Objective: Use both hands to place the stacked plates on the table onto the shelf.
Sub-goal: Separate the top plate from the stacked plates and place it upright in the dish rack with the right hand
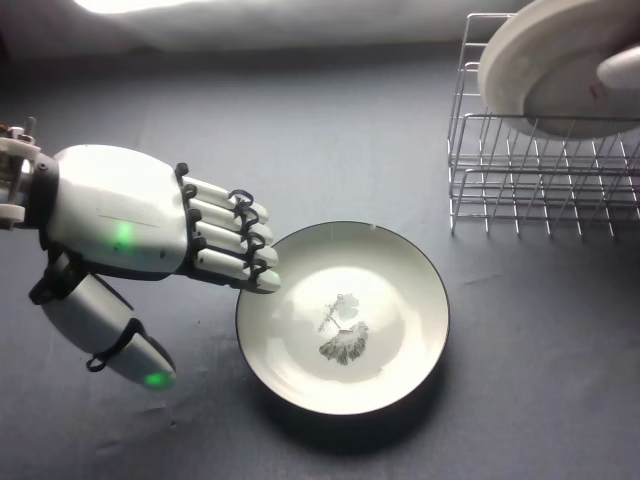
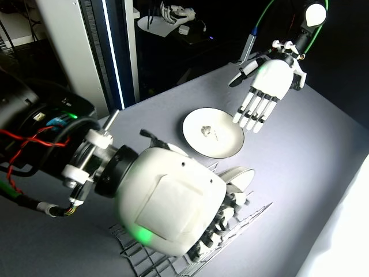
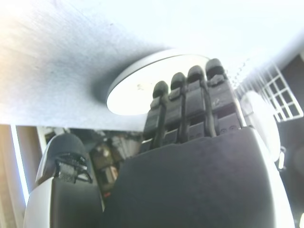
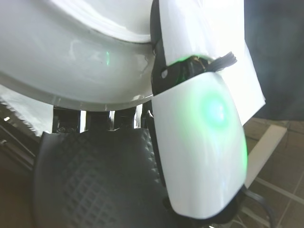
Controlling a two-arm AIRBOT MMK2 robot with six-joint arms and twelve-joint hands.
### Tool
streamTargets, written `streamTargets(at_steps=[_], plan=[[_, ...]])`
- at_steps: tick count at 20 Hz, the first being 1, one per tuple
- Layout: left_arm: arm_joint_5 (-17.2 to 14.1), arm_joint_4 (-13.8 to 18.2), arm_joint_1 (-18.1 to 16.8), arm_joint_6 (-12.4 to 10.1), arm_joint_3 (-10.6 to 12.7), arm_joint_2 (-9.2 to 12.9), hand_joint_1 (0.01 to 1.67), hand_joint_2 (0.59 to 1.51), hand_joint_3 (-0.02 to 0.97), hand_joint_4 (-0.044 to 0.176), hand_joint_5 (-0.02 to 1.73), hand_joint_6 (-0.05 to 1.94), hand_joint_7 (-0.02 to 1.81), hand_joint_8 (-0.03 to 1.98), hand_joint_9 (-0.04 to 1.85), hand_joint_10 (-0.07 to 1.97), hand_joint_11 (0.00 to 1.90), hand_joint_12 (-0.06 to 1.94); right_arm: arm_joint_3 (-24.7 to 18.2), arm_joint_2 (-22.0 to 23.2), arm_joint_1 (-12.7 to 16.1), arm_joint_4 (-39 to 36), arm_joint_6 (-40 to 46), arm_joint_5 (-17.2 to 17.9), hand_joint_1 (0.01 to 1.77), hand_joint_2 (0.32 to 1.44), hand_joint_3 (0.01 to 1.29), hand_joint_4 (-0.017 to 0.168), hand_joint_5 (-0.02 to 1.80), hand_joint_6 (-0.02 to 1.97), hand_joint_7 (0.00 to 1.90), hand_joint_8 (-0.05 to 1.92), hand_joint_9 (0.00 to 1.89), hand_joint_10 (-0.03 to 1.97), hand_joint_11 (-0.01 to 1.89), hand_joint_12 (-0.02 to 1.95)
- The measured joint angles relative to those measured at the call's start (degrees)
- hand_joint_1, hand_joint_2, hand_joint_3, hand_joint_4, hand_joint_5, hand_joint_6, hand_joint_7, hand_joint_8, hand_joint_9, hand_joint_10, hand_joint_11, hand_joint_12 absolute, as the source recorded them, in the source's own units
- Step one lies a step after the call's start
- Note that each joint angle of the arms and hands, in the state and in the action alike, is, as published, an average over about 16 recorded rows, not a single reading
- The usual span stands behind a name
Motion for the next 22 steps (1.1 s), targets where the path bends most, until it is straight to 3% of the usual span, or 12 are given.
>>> streamTargets(at_steps=[8,15,22], plan=[[1.7,-0.4,0.8,0.1,-1.2,-0.3,0.01,1.117,0.018,0.0,0.09,0.02,0.08,0.01,0.06,0.01,0.04,0.02,0.4,0.3,-5.2,-0.7,0.3,2.5,1.37,1.0,0.01,-0.007,0.89,1.03,1.0,0.84,0.87,1.1,0.76,1.43],[2.6,-0.5,2.2,-0.1,-2.7,0.4,0.01,1.116,0.018,-0.001,0.08,0.02,0.07,0.01,0.05,0.01,0.03,0.02,0.5,0.5,-7.1,-3.0,0.7,3.8,1.33,1.04,0.01,-0.006,0.8,0.67,0.91,0.51,0.8,0.85,0.61,1.43],[3.4,-0.6,3.5,-0.1,-3.2,0.6,0.01,1.117,0.018,-0.001,0.08,0.02,0.06,0.01,0.04,0.0,0.03,0.02,0.4,0.5,-6.0,-5.5,0.9,3.6,1.23,1.09,0.01,-0.005,0.7,0.22,0.8,0.12,0.72,0.48,0.35,1.39]])
